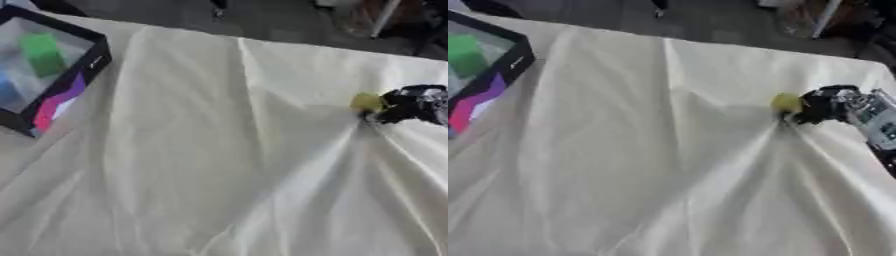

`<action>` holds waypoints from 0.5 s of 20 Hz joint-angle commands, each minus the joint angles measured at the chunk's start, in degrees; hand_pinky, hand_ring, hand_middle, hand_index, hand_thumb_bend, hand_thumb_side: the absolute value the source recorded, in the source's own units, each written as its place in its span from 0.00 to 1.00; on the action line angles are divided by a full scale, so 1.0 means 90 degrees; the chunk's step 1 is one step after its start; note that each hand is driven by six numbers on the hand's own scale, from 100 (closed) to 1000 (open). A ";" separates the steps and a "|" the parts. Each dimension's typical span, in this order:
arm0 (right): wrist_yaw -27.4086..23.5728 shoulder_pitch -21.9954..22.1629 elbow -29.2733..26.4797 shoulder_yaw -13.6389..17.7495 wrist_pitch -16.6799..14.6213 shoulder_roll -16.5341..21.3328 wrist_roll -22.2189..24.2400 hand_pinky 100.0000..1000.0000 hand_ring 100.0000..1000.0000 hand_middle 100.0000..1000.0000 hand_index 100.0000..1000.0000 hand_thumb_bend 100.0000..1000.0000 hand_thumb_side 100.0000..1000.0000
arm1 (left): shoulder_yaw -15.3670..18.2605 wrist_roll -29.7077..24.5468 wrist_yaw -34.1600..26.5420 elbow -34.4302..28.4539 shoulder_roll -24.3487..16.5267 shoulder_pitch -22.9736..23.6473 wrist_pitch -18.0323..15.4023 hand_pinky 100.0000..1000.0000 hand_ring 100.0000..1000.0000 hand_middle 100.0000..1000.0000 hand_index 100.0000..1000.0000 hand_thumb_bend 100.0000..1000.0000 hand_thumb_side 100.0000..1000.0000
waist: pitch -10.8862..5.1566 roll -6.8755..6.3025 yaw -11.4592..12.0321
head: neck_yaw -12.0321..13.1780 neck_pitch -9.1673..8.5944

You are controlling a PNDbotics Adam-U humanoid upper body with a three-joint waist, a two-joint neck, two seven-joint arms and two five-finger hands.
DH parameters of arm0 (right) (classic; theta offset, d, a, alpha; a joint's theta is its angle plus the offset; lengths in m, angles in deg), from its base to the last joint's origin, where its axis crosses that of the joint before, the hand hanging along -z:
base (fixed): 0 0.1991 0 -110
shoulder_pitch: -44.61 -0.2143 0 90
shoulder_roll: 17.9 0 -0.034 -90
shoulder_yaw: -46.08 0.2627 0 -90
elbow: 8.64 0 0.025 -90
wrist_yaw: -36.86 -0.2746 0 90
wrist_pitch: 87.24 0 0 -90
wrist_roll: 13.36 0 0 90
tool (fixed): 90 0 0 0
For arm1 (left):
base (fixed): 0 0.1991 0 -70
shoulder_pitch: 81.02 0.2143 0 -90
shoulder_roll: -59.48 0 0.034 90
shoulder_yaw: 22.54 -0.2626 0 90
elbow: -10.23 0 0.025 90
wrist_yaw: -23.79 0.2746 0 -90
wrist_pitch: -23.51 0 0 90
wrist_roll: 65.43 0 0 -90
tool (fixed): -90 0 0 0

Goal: Pick up the objects with one hand, pass them to the other hand, and then place them into the box on the other side of the table.

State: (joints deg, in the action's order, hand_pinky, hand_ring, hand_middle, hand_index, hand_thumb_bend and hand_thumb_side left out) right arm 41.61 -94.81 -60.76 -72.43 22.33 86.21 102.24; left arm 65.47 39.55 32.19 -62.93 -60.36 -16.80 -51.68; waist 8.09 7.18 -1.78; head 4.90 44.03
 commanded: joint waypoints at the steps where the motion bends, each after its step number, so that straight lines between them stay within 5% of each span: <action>1: -0.0149 -0.0145 -0.0103 0.0052 0.0038 0.0232 0.0051 0.89 0.76 0.75 0.79 0.00 0.22 | 0.0042 -0.0002 0.0048 -0.0044 -0.0217 -0.0076 0.0003 0.94 0.71 0.63 0.75 0.00 0.47 | -0.0041 -0.0028 0.0006 | 0.0016 0.0010; 8: -0.0295 -0.0145 -0.0091 0.0042 0.0090 0.0220 0.0188 0.89 0.78 0.85 0.82 0.00 0.16 | 0.0045 -0.0008 0.0059 -0.0040 -0.0211 -0.0076 0.0003 0.94 0.71 0.63 0.75 0.00 0.47 | -0.0036 -0.0027 0.0018 | 0.0016 0.0010; 10: -0.0394 -0.0144 -0.0058 0.0061 0.0144 0.0202 0.0202 0.90 0.79 0.85 0.80 0.00 0.21 | 0.0046 -0.0008 0.0061 -0.0039 -0.0208 -0.0076 0.0003 0.94 0.71 0.63 0.75 0.00 0.46 | -0.0031 -0.0030 0.0023 | 0.0015 0.0010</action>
State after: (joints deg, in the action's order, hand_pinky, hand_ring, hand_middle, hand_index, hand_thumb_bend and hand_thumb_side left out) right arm 38.90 -94.81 -60.74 -72.60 23.47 86.21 103.85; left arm 65.47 39.50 32.49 -62.81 -60.36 -16.79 -51.63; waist 8.09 7.18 -1.60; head 4.91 44.03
